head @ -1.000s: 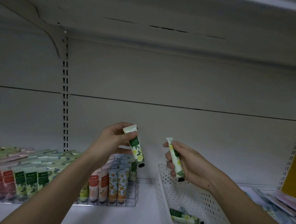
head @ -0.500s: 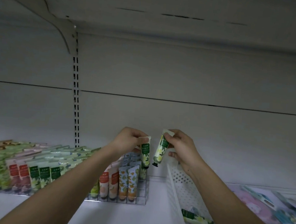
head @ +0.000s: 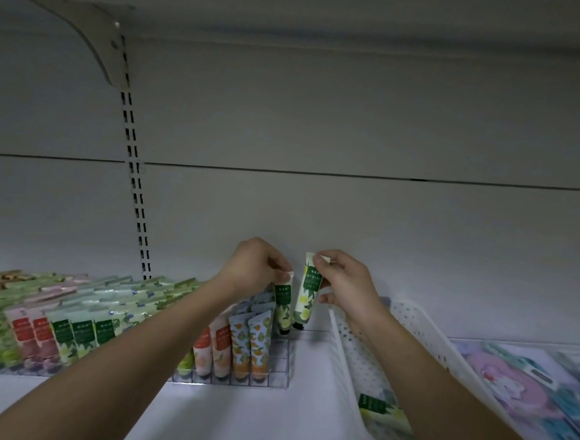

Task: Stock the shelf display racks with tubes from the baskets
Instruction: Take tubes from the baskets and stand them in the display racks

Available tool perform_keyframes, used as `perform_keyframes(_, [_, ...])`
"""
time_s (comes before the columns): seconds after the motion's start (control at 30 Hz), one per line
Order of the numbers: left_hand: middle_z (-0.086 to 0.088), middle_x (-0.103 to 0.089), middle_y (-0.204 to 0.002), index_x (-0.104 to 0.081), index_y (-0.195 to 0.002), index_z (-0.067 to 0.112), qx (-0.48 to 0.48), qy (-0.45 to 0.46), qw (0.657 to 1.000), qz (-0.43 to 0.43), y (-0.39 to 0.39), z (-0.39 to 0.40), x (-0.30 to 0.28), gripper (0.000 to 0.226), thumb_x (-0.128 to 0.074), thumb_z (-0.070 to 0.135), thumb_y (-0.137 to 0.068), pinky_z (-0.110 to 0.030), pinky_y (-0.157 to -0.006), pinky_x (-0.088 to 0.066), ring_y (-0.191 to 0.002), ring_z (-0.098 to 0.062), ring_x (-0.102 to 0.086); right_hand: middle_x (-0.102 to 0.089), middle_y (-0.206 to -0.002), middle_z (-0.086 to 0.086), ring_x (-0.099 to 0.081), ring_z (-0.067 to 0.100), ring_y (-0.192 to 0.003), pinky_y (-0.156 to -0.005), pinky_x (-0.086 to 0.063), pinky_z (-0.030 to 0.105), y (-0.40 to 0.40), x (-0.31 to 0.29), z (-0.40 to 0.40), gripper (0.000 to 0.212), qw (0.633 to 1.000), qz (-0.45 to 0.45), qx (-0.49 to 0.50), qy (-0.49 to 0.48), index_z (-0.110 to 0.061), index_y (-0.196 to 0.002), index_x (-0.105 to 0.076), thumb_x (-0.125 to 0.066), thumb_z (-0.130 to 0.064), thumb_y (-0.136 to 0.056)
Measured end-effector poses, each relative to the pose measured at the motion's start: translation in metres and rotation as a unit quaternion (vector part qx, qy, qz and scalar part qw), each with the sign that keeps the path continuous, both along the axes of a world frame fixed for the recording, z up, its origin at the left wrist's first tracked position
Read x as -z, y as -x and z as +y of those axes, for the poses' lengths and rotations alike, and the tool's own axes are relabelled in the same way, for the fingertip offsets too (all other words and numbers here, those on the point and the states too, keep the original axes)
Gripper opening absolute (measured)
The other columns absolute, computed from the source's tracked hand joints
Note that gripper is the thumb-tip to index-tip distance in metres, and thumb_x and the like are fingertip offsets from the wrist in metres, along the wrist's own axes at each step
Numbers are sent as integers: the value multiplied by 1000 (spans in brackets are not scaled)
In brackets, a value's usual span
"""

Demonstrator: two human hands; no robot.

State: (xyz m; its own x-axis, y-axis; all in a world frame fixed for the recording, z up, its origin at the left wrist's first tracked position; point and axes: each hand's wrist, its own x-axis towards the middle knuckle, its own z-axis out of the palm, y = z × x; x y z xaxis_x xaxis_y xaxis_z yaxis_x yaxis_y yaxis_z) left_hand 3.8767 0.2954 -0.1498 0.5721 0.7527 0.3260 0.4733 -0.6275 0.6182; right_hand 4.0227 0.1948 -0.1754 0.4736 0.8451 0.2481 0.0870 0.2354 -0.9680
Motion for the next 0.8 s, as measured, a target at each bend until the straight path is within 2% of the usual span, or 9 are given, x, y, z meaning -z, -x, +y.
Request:
perform_keyframes(0.07, [9, -69, -74, -79, -87, 14, -1, -14, 1000, 16, -2, 1, -2, 11, -82, 15, -76, -3, -60, -41, -61, 6, -58, -67, -72, -10, -59, 3, -60, -53, -52, 25, -2, 1, 0, 10, 1000, -1, 3, -1, -15, -97, -71, -64, -20, -95])
perform_keyframes(0.23, [6, -72, -83, -79, -89, 15, -9, -33, 998, 49, -1, 1, 1, 12, -80, 16, -78, -12, -68, -42, -67, 0, -59, -69, -67, -16, -60, -1, -60, -53, -52, 25, -4, 2, 1, 9, 1000, -6, -9, -6, -17, -97, -72, -64, -22, -94])
perform_keyframes(0.33, [4, -74, -89, -79, -89, 15, -14, -41, 998, 54, 0, 2, 4, 12, -81, 17, -77, -8, -66, -41, -71, -2, -60, -69, -67, -17, -61, -2, -61, -53, -51, 23, -4, 3, 1, 9, 1000, -9, -11, -5, -17, -98, -72, -64, -22, -94])
perform_keyframes(0.47, [5, -76, -91, -79, -89, 15, 2, -37, 995, 93, -1, 2, 11, 13, -81, 14, -76, 2, -61, -39, -73, 0, -64, -70, -72, -13, -62, 4, -67, -54, -51, 24, -4, 4, 0, 10, 1000, -7, -14, -3, -17, -99, -72, -65, -22, -94])
perform_keyframes(0.6, [6, -76, -95, -80, -91, 17, 9, -49, 989, 138, -1, 1, 17, 15, -80, 16, -76, -4, -70, -41, -84, -2, -67, -71, -78, -4, -63, 10, -69, -54, -51, 25, -3, 3, -2, 12, 1000, -7, -18, -3, -14, -101, -71, -64, -21, -95])
perform_keyframes(0.7, [4, -75, -100, -78, -98, 16, 9, -66, 989, 130, 1, -3, 13, 19, -74, 12, -79, -6, -71, -42, -86, -6, -66, -71, -78, -4, -63, 9, -66, -55, -52, 25, -4, 3, -2, 12, 1000, -1, -21, -3, -14, -103, -71, -64, -20, -95])
perform_keyframes(0.8, [7, -73, -100, -76, -101, 20, -8, -97, 994, 55, 10, -19, 7, 16, -65, 20, -89, -6, -66, -40, -82, -5, -61, -71, -76, -4, -64, 9, -65, -56, -53, 26, -3, 3, -2, 11, 1000, 5, -27, -6, -13, -100, -72, -65, -18, -94])
